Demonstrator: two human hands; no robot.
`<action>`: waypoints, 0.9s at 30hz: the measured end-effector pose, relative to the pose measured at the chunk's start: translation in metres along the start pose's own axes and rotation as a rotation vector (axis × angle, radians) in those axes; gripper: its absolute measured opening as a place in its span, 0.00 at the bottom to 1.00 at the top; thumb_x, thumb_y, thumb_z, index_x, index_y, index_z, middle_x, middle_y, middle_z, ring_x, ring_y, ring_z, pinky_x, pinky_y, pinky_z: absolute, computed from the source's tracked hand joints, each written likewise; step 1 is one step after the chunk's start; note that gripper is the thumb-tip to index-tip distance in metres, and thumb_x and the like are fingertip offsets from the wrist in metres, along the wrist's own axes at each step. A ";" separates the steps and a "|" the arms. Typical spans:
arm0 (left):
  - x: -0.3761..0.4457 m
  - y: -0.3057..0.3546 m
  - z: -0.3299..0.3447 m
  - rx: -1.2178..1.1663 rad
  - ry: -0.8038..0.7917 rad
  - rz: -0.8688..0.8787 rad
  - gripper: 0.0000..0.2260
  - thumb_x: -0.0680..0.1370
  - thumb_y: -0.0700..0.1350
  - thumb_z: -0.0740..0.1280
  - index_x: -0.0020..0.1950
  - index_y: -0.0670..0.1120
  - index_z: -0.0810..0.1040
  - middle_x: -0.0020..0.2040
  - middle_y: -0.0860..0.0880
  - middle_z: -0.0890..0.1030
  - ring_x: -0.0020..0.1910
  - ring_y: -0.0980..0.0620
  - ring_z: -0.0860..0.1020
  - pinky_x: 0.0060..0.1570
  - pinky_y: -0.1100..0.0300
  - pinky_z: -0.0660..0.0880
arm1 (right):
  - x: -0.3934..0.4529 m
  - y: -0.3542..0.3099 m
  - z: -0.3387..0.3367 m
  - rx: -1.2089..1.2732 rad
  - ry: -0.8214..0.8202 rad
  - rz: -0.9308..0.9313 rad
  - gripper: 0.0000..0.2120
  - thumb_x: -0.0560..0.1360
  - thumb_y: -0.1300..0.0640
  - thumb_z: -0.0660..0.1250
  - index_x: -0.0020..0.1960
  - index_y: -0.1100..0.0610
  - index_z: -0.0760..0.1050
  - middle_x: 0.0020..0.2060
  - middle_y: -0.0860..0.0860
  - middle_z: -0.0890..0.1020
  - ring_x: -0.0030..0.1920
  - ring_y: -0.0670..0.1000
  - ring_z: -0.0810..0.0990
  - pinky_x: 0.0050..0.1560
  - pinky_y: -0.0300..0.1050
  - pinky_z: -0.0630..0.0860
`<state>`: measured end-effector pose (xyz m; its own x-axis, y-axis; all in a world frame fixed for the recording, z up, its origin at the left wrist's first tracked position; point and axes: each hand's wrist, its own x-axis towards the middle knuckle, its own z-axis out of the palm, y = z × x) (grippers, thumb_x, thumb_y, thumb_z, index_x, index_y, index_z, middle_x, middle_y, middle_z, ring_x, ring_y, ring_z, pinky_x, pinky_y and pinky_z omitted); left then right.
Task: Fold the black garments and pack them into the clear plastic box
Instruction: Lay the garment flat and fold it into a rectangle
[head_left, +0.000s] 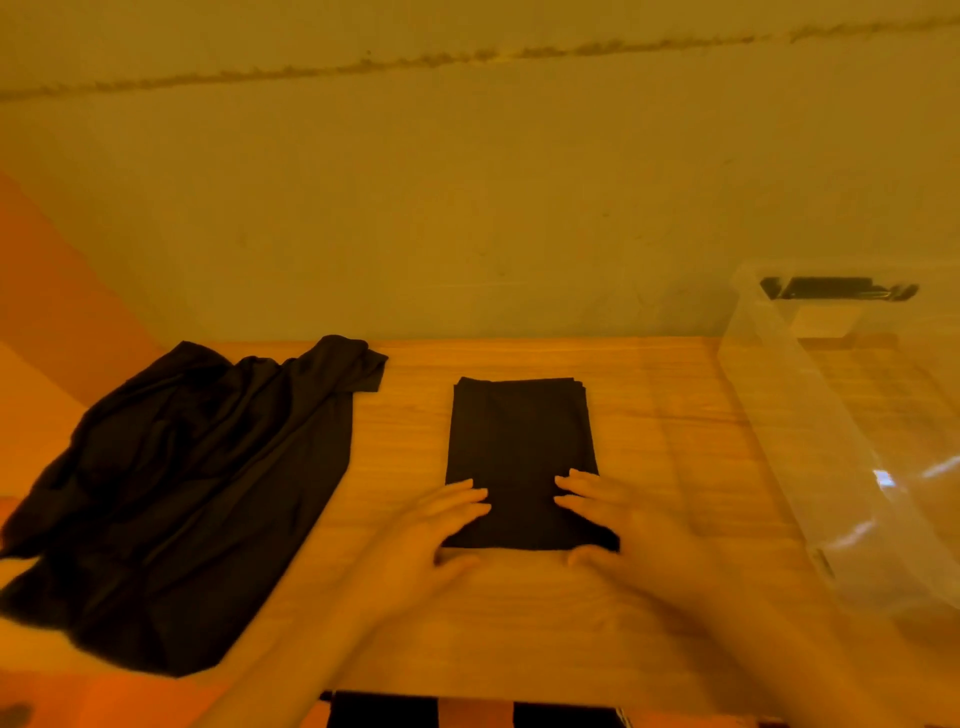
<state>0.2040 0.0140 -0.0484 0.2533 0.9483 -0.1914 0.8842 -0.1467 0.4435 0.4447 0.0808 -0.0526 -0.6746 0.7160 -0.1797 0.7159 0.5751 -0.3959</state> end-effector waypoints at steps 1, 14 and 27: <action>0.000 -0.001 0.003 -0.025 0.062 -0.018 0.22 0.78 0.51 0.64 0.68 0.62 0.59 0.69 0.67 0.55 0.66 0.71 0.50 0.70 0.69 0.53 | -0.002 -0.001 0.002 0.003 0.049 0.015 0.25 0.77 0.46 0.60 0.72 0.43 0.58 0.67 0.33 0.50 0.68 0.34 0.45 0.66 0.33 0.45; 0.028 0.021 -0.039 -0.458 0.337 -0.178 0.05 0.80 0.48 0.60 0.50 0.53 0.75 0.47 0.51 0.79 0.46 0.51 0.78 0.47 0.55 0.76 | 0.025 -0.009 -0.034 0.419 0.381 0.245 0.11 0.78 0.54 0.61 0.59 0.52 0.75 0.48 0.43 0.74 0.47 0.41 0.73 0.46 0.32 0.67; 0.095 -0.004 -0.025 -0.192 0.643 -0.385 0.13 0.81 0.46 0.58 0.64 0.46 0.72 0.59 0.48 0.76 0.55 0.51 0.75 0.49 0.61 0.72 | 0.092 0.017 -0.025 0.107 0.638 0.407 0.17 0.78 0.50 0.60 0.65 0.55 0.71 0.64 0.52 0.73 0.60 0.52 0.74 0.52 0.40 0.69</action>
<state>0.2145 0.1117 -0.0464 -0.3879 0.9082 0.1573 0.7653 0.2222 0.6041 0.3992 0.1665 -0.0530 -0.1030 0.9719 0.2117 0.8425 0.1984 -0.5008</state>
